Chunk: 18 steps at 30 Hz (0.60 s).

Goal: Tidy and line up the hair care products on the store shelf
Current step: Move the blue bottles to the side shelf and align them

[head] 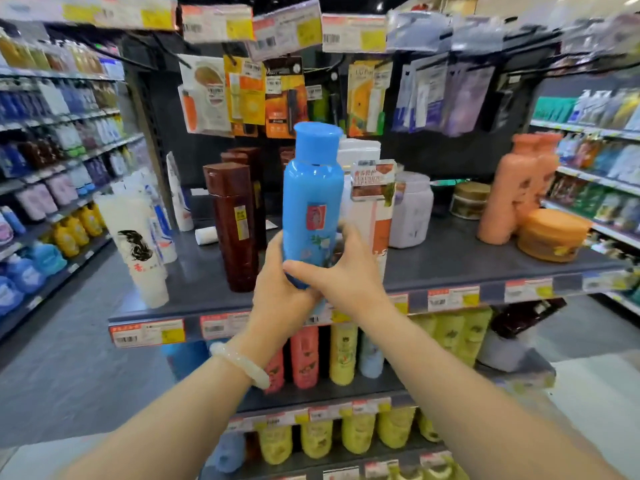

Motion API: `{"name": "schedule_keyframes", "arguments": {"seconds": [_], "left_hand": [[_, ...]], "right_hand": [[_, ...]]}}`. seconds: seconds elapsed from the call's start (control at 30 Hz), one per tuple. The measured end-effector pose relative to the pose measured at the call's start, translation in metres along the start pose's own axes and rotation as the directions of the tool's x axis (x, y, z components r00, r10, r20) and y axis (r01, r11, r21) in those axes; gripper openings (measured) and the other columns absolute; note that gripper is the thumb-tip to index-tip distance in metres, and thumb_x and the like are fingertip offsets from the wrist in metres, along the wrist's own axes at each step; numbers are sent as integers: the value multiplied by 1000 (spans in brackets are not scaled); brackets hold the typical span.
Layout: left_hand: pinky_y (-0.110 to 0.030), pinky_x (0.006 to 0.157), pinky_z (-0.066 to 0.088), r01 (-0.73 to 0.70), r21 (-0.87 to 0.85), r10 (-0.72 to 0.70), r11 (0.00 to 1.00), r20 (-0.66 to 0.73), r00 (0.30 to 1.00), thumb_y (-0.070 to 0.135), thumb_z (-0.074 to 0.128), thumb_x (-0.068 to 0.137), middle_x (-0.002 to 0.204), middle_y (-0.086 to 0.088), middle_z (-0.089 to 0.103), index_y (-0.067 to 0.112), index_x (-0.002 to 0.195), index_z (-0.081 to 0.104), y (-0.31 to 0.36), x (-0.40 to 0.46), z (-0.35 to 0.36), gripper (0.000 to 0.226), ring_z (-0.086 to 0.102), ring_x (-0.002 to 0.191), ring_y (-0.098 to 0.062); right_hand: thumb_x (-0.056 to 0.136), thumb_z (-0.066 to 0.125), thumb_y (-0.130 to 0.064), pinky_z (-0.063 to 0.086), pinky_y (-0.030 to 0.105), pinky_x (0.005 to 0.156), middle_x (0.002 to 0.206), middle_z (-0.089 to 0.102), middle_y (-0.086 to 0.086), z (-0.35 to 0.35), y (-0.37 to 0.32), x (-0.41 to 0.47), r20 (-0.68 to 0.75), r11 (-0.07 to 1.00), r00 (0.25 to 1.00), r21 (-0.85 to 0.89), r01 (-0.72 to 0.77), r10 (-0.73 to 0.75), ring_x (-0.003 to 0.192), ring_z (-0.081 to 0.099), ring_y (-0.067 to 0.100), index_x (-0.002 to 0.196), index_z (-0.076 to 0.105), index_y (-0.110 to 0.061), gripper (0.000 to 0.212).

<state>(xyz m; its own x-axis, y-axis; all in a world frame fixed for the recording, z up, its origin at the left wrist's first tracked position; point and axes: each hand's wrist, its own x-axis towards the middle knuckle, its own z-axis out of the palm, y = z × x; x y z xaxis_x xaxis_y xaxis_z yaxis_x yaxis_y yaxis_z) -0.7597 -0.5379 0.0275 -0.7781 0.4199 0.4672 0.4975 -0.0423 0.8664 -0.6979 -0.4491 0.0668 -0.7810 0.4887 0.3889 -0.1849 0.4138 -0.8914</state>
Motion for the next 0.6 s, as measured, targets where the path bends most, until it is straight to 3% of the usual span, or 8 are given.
{"name": "schedule_keyframes", "arguments": {"seconds": [0.07, 0.17, 0.23, 0.37, 0.5, 0.6], "left_hand": [[-20, 81, 53, 6, -17, -6, 1000, -2, 1000, 11, 70, 65, 106, 17, 66, 38, 117, 47, -2, -11, 10, 63, 64, 98, 2], [-8, 72, 49, 43, -36, -43, 998, 8, 999, -14, 63, 72, 99, 16, 65, 21, 119, 48, -8, -30, 25, 61, 64, 91, 7], [-6, 71, 48, 78, -47, -77, 996, 18, 997, -20, 61, 71, 99, 14, 64, 16, 118, 48, -14, -43, 35, 60, 64, 89, 10], [-16, 78, 53, 188, -71, -185, 979, 47, 982, -13, 61, 67, 104, 10, 69, 21, 121, 49, -34, -64, 42, 65, 65, 98, 1], [-24, 84, 55, 279, -63, -272, 958, 100, 957, -12, 62, 70, 110, 11, 68, 25, 126, 46, -38, -79, 36, 69, 64, 102, 0], [-30, 89, 54, 327, -72, -318, 942, 117, 941, -7, 64, 72, 116, 6, 66, 28, 127, 44, -45, -92, 26, 68, 63, 105, -4]], "right_hand": [[61, 85, -24, 51, 12, 69, 88, 59, -19, -5, 10, -11, 18, 1000, 999, -3, -28, 28, 83, 60, -7, 109, 47, -24, 62], [63, 83, -27, 44, 2, 60, 87, 56, -22, -16, 26, -27, 76, 996, 994, -18, -83, 84, 77, 55, -13, 106, 43, -28, 59], [64, 82, -27, 43, 2, 59, 86, 54, -23, -22, 38, -36, 98, 993, 988, -31, -116, 119, 77, 53, -12, 105, 42, -29, 58], [62, 82, -26, 50, 17, 74, 93, 58, -19, -20, 60, -51, 119, 984, 977, -19, -176, 177, 89, 58, -5, 106, 45, -27, 58], [63, 83, -26, 47, 9, 67, 95, 57, -22, -12, 73, -63, 149, 973, 962, 7, -231, 228, 88, 57, -10, 104, 44, -31, 57], [61, 83, -29, 49, 15, 73, 98, 59, -21, -1, 80, -72, 160, 963, 950, -14, -268, 267, 90, 57, -8, 105, 45, -30, 59]]}}
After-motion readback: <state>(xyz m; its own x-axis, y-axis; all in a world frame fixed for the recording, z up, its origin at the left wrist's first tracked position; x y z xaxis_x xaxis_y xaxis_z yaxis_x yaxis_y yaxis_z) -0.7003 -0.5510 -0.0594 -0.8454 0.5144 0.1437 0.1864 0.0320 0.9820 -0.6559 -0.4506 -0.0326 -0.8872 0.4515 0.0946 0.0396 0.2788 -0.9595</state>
